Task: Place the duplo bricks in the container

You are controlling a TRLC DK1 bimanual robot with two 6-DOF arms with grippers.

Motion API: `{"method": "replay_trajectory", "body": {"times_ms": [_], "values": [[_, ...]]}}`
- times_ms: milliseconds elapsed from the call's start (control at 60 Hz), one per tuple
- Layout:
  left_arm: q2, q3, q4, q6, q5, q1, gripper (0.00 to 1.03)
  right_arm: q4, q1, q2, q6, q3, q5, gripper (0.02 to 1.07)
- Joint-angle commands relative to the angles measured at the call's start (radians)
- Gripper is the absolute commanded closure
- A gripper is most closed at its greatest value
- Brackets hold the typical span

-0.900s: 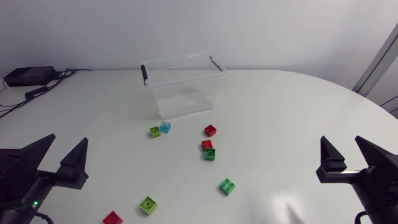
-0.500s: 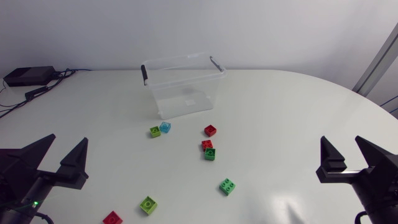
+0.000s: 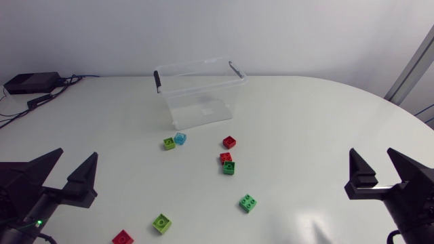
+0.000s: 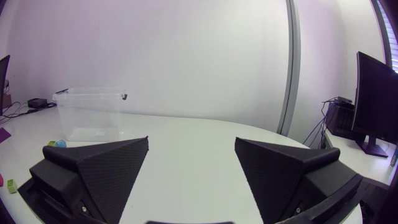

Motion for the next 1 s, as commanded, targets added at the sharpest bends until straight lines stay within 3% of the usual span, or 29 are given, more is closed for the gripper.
{"method": "replay_trajectory", "body": {"times_ms": [0,283,400,583,983], "values": [[0.028,0.047,-0.009,-0.017,-0.003,-0.004,0.06,0.011,0.014,-0.006,-0.016,-0.021,0.002,0.07],[0.327,0.245,-0.067,-0.017,-0.003,-0.035,0.06,0.011,0.017,0.066,-0.016,0.039,-0.006,0.07],[0.470,0.348,-0.175,0.008,-0.003,-0.044,0.06,0.017,0.019,0.142,-0.028,0.077,-0.011,0.07],[0.768,0.566,-0.478,0.163,-0.002,-0.118,0.06,-0.011,0.034,0.391,-0.028,0.208,-0.011,0.07],[1.045,0.616,-0.664,0.247,0.067,-0.159,0.06,-0.080,0.118,0.560,-0.020,0.320,0.000,0.07]]}}
